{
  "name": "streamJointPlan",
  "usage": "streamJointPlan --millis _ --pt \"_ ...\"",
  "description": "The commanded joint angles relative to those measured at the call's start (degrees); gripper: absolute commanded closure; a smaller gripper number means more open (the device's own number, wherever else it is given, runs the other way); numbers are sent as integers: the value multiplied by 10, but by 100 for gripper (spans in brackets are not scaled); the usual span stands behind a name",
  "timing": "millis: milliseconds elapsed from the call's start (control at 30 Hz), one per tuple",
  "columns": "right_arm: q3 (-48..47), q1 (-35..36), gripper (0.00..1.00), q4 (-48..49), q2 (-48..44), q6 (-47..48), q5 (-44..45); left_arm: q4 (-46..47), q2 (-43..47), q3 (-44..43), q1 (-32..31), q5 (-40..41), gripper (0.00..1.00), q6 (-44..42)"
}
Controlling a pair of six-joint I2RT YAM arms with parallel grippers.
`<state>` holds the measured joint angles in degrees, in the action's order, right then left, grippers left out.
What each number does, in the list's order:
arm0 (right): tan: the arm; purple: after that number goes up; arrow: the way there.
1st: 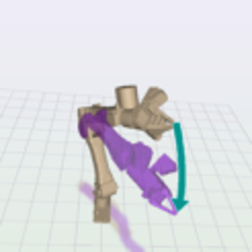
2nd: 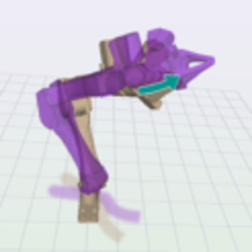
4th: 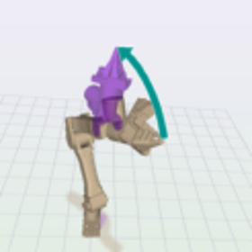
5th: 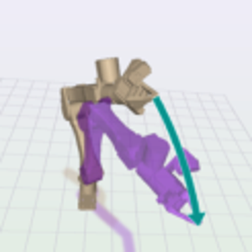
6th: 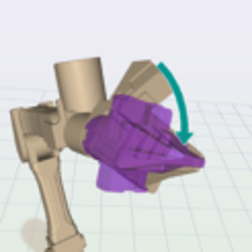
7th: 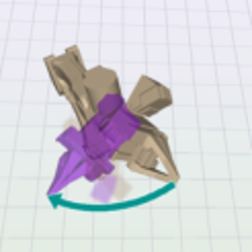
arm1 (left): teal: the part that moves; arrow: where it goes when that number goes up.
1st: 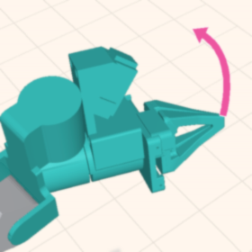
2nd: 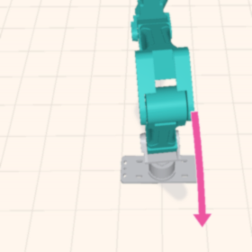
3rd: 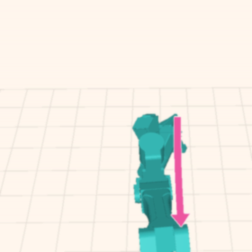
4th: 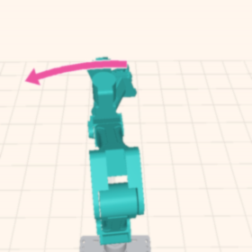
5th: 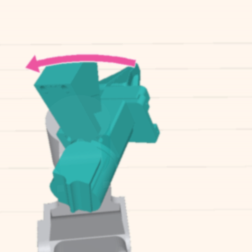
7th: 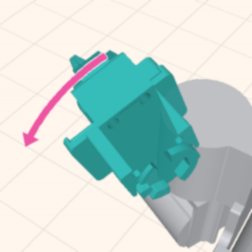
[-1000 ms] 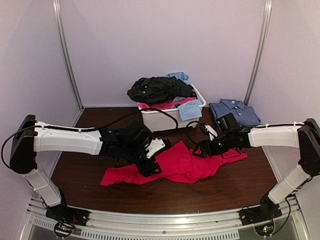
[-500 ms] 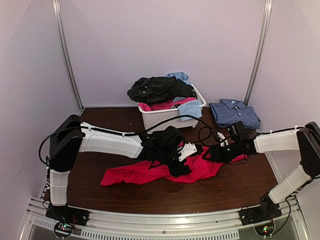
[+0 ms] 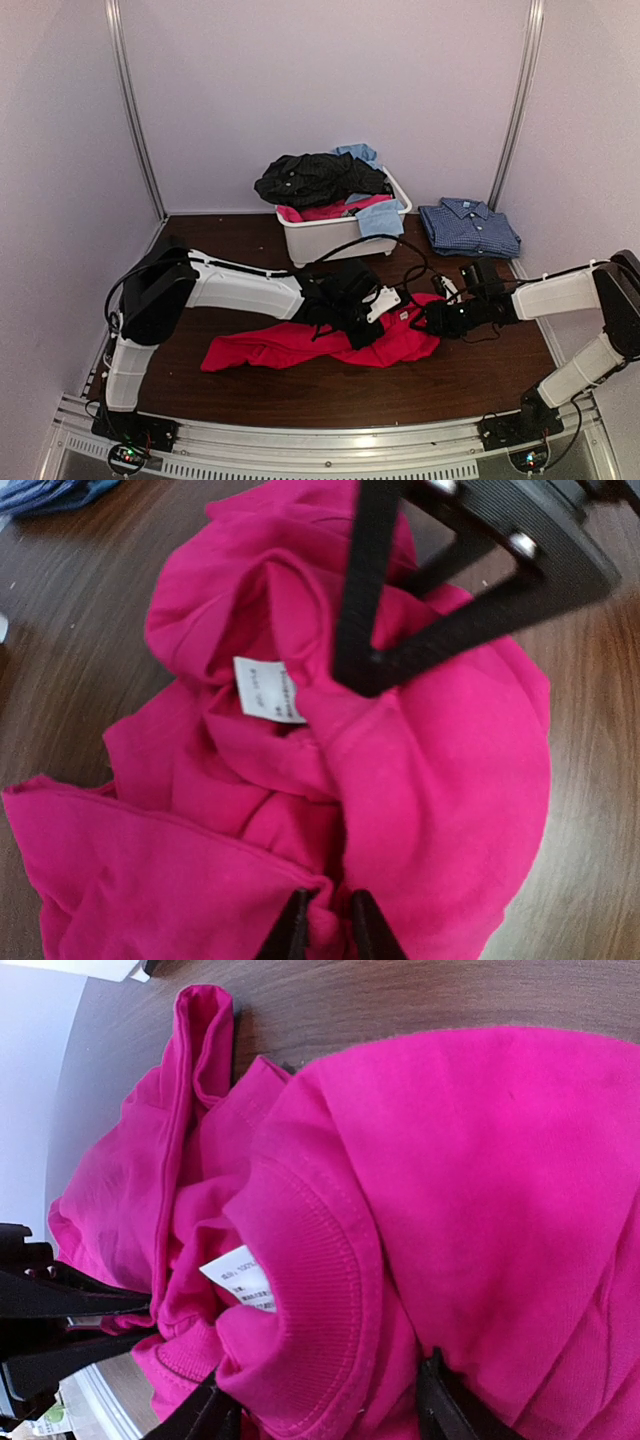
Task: Fold and stack the mixed laundry pile
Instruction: Flatten out the crumpled T-shirt at the center of the board.
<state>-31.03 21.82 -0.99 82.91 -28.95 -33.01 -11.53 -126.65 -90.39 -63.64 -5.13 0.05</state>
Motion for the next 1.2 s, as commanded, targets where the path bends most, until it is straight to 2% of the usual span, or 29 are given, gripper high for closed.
streamJointPlan --millis 0,67,367,467,567,700,900,967,1033,1067,1167 --pt "29 -2 43 8 -3 -27 -9 38 39 22 7 22 93 20" --pt "34 -2 46 16 1 -31 -11 47 66 43 8 31 100 19" --pt "44 -1 52 40 4 -37 -2 48 266 126 60 91 100 16" --pt "48 -1 53 42 -6 -39 1 22 344 113 70 81 100 -23" --pt "59 -1 55 41 -28 -40 7 -15 420 94 69 21 100 -74" --pt "74 3 56 40 -55 -34 8 -33 495 87 72 84 100 -107" --pt "64 5 58 36 -141 -7 -23 -94 519 64 76 112 100 -154" --pt "40 5 52 9 -190 16 -8 -101 532 81 77 113 100 -160" --pt "7 4 36 -23 -222 38 30 -115 539 98 78 87 100 -168" --pt "-16 4 31 -35 -222 53 34 -123 540 104 77 78 100 -166" --pt "-90 4 31 -74 -162 77 0 -126 542 128 78 51 100 -161"
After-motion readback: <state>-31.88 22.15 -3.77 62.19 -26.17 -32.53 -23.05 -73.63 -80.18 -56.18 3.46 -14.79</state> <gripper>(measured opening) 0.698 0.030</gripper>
